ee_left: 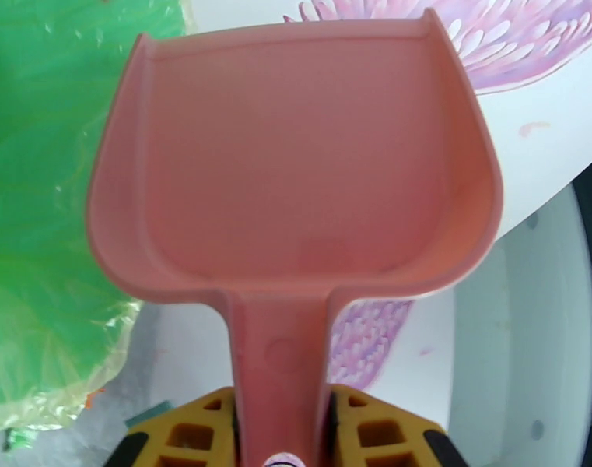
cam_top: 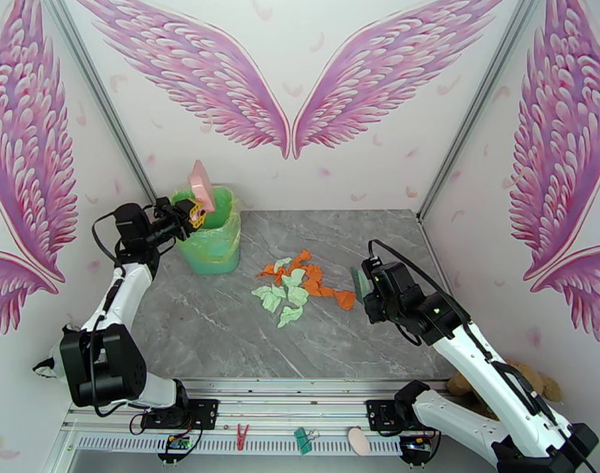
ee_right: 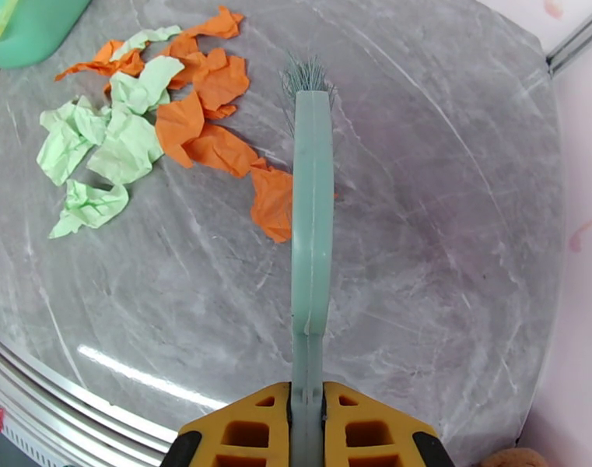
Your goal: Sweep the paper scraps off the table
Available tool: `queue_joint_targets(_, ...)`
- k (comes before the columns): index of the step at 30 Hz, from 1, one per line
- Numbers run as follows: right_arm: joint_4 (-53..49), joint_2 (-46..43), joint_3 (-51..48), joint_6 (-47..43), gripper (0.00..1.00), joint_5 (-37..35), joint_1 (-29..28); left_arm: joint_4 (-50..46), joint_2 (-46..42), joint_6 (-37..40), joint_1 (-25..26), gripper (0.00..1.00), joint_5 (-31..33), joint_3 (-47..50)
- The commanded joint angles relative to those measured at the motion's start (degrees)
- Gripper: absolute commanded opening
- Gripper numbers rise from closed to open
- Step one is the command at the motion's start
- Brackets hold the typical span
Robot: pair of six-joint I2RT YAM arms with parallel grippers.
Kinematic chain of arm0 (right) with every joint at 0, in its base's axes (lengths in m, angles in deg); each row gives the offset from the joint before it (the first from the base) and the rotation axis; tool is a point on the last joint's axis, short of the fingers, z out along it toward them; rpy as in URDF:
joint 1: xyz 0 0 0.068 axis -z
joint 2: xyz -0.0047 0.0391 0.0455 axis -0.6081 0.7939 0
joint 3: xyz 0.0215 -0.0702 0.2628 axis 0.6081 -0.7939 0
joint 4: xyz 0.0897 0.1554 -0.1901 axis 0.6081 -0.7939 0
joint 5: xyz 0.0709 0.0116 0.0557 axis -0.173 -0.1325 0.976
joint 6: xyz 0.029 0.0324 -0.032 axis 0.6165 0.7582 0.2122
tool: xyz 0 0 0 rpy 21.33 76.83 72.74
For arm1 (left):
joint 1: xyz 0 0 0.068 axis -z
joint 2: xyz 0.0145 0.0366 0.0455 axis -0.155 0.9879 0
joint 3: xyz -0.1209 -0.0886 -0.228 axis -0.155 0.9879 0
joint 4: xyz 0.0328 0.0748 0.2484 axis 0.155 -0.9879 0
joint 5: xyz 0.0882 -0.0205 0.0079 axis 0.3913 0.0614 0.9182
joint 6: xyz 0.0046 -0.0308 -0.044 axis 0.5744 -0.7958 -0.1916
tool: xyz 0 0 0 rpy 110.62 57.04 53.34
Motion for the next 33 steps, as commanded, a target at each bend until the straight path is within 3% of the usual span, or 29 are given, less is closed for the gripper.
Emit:
queue_joint_targets(1,1.4,0.2,-0.5,-0.6,0.0,0.4,0.2,-23.2,-3.7,22.7,-0.3,0.0,3.7,-8.2)
queue_joint_targets(5,1.3,0.9,-0.4,-0.6,0.0,0.4,0.2,-42.4,-3.8,42.0,0.6,0.0,13.1,-16.4)
queue_joint_targets(9,1.0,2.0,0.1,-0.5,0.0,0.4,0.2,-60.6,-3.9,60.6,7.3,0.0,35.6,-25.8)
queue_joint_targets(13,-0.4,4.4,2.9,1.9,0.0,0.0,0.4,-63.8,-6.7,69.6,16.0,0.0,54.3,-26.7)
queue_joint_targets(17,-3.1,8.8,8.6,5.6,0.0,0.4,0.5,-63.4,-10.0,76.1,23.8,0.0,65.5,-24.8)
queue_joint_targets(21,-2.2,11.5,14.5,8.5,0.0,6.9,0.5,-64.3,-13.4,79.2,28.9,0.0,70.7,-21.4)
queue_joint_targets(25,2.9,14.6,19.0,14.0,0.0,19.0,0.5,-66.2,-17.1,80.0,32.7,0.0,74.6,-15.7)
queue_joint_targets(29,14.6,18.7,18.8,23.2,0.0,31.4,0.4,-66.8,-22.1,78.1,33.6,0.0,72.5,-9.3)
queue_joint_targets(33,28.9,24.2,15.1,36.0,0.0,36.4,-0.2,-68.5,-26.0,75.8,36.1,0.0,73.0,-6.0)
